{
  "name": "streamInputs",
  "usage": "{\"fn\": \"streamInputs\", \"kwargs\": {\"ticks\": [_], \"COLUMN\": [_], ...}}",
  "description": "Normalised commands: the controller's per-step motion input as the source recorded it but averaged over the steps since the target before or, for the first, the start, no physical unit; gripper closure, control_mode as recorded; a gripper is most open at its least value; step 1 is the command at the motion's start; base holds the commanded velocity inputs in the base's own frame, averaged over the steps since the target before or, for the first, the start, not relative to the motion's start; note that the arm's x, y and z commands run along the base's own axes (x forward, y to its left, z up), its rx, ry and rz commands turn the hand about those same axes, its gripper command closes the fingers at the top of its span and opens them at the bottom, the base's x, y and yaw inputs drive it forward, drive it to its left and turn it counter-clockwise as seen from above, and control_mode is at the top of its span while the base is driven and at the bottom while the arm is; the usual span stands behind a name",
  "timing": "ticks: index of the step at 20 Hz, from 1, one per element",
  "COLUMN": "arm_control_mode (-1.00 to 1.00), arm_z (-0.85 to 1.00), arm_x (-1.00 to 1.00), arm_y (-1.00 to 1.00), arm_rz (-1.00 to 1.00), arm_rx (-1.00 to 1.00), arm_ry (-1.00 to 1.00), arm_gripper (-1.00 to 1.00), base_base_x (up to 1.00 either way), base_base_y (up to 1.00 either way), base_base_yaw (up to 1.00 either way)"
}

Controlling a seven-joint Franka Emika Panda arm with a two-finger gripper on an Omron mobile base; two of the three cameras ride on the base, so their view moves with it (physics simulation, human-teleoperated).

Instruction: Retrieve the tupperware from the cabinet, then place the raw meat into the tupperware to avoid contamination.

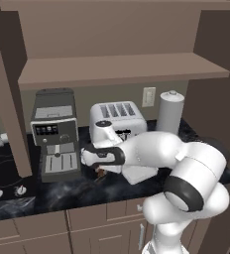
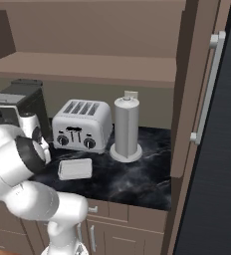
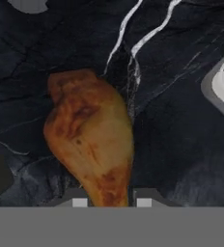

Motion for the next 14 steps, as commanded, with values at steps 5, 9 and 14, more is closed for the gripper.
{"fn": "streamInputs", "kwargs": {"ticks": [5,9,14], "arm_control_mode": [-1.0,-1.0,-1.0], "arm_z": [0.41,0.38,0.35], "arm_x": [-0.12,-0.1,-0.11], "arm_y": [0.0,-0.02,-0.09], "arm_rz": [-0.08,-0.1,-0.11], "arm_rx": [-0.04,-0.03,-0.02], "arm_ry": [0.01,0.0,0.0], "arm_gripper": [1.0,1.0,1.0], "base_base_x": [0.0,0.0,0.0], "base_base_y": [0.0,0.0,0.0], "base_base_yaw": [0.0,0.0,0.0]}}
